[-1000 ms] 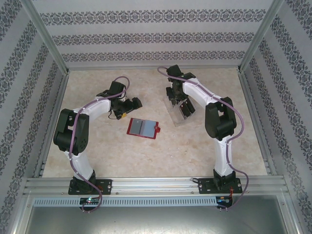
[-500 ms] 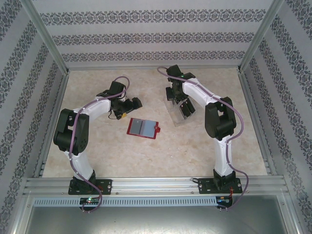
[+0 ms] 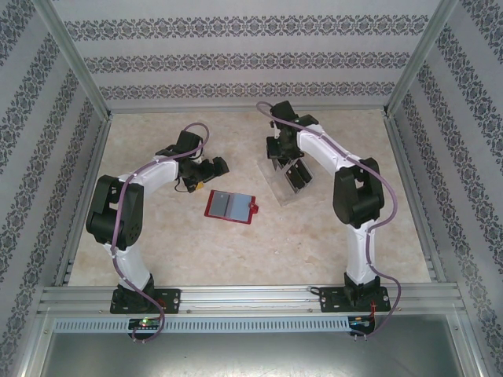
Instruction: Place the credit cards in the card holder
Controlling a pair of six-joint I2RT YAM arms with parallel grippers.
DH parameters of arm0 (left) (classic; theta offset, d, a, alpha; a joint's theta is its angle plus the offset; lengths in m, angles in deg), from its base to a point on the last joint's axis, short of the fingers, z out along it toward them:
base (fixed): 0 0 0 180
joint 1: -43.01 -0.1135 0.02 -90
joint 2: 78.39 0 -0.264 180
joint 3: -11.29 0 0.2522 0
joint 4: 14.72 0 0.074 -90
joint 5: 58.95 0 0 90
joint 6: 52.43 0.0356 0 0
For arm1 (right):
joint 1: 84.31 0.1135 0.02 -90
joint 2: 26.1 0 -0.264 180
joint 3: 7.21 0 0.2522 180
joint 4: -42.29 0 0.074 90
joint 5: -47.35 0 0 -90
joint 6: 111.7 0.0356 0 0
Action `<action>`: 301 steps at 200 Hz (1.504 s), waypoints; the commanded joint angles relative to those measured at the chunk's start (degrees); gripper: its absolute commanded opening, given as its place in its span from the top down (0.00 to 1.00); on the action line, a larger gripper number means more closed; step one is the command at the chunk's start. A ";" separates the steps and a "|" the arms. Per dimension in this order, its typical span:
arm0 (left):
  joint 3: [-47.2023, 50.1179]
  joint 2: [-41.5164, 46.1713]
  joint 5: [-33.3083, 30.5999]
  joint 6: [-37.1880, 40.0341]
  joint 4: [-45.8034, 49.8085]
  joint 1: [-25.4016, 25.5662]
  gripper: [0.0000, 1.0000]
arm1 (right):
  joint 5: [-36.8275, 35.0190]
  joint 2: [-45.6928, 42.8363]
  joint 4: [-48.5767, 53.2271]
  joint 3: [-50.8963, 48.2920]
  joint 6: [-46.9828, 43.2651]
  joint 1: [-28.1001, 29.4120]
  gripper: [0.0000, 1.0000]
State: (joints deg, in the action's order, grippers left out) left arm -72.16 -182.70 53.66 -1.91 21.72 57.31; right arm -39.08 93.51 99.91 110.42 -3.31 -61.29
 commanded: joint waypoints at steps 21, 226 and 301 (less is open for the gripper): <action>-0.25 0.95 -0.90 0.97 0.64 0.83 0.00 | 3.57 -7.76 -2.15 0.91 3.32 2.04 1.00; 15.73 15.57 -11.92 -4.39 -3.26 2.48 0.00 | -0.18 -25.10 -52.41 -51.00 42.43 22.18 1.00; 11.90 10.78 -8.81 -3.05 -3.51 2.39 0.00 | -5.63 -20.09 -62.51 -53.99 46.05 25.55 1.00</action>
State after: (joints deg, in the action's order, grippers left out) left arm -58.32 -171.07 44.09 -5.78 19.12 59.45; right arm -41.37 71.50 41.92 57.29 41.02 -36.78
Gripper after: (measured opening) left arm 0.999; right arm 0.066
